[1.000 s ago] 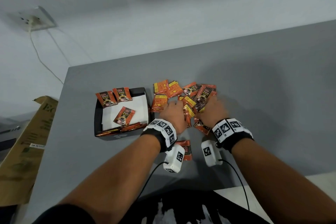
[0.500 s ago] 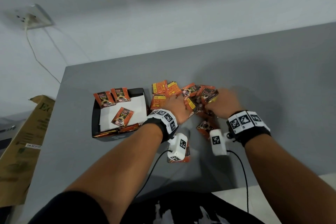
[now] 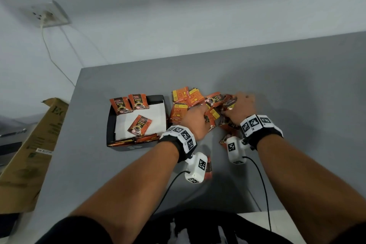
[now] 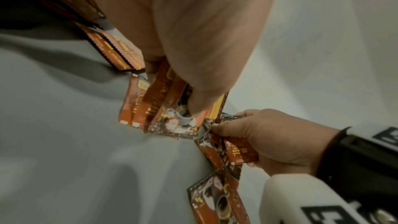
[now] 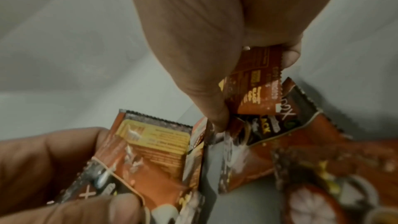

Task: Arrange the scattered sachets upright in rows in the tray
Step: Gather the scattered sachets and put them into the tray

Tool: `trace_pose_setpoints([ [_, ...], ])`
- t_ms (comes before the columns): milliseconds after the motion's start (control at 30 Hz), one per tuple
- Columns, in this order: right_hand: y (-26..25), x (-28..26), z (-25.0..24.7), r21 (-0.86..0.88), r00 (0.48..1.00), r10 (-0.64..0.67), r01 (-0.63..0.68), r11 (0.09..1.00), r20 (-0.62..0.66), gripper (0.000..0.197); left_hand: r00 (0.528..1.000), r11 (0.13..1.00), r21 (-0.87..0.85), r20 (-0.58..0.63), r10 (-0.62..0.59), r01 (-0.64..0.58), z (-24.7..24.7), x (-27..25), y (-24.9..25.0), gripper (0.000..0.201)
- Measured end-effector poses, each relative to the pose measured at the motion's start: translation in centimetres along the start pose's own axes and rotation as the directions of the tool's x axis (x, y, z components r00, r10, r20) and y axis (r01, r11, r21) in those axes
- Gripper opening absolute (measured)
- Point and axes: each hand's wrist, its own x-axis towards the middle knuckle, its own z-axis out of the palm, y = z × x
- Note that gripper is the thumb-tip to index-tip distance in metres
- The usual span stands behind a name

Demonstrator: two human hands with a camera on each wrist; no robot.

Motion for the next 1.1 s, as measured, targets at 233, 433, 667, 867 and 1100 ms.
trace_pose_setpoints([
  [233, -0.2, -0.4, -0.3, -0.042, 0.997, -0.073, 0.074, 0.996, 0.022, 0.048, 0.997, 0.992, -0.125, -0.069, 0.021, -0.03, -1.3, -0.9, 0.4, 0.021],
  [433, -0.4, -0.7, -1.5, -0.018, 0.991, -0.124, 0.125, 0.992, 0.043, 0.034, 0.989, 0.984, -0.166, -0.143, 0.038, -0.062, -2.0, -1.4, 0.5, 0.025],
  [667, -3.4, -2.1, -5.7, 0.282, 0.977, -0.165, 0.197, 0.939, -0.136, 0.021, 0.988, 0.947, -0.321, -0.147, -0.039, -0.011, -6.3, -2.3, -0.3, 0.049],
  [867, -12.4, -8.3, -5.7, 0.307, 0.826, -0.554, 0.556, 0.772, -0.104, 0.028, 0.966, 0.999, -0.034, -0.258, -0.017, 0.009, -14.5, -5.1, -6.6, 0.01],
  [1100, -18.9, -12.4, 1.7, 0.017, 0.577, -0.777, 0.8, 0.6, 0.251, 0.023, 0.995, 0.938, 0.335, -0.08, -0.064, 0.087, -13.9, -10.4, -14.3, 0.021],
])
